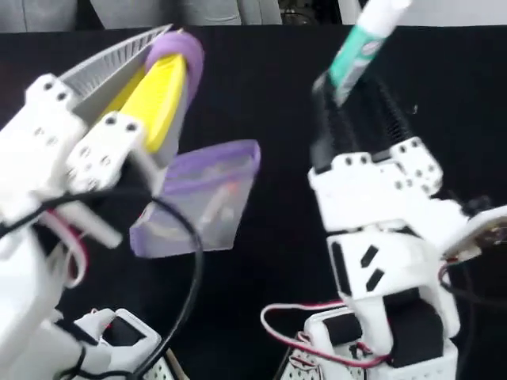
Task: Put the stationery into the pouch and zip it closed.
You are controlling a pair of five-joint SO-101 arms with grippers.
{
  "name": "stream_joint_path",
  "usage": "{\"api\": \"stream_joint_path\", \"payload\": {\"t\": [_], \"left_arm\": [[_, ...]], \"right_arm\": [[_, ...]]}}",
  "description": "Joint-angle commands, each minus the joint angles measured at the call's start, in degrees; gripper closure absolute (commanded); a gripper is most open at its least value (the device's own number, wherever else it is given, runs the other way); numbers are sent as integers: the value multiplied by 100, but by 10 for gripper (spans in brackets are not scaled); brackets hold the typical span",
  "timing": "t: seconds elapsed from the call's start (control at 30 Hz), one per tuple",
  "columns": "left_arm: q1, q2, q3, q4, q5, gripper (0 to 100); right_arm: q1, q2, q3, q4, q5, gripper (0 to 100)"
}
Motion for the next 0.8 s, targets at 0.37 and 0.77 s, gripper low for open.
{"api": "stream_joint_path", "payload": {"t": [0.37, 0.77], "left_arm": [[-40, -1108, -101, 765, 53, 971], [-40, -1187, -163, 1152, 53, 971]], "right_arm": [[-1644, -1279, 2571, -1547, -53, 988], [-2760, -1305, 2642, -1116, 457, 988]]}}
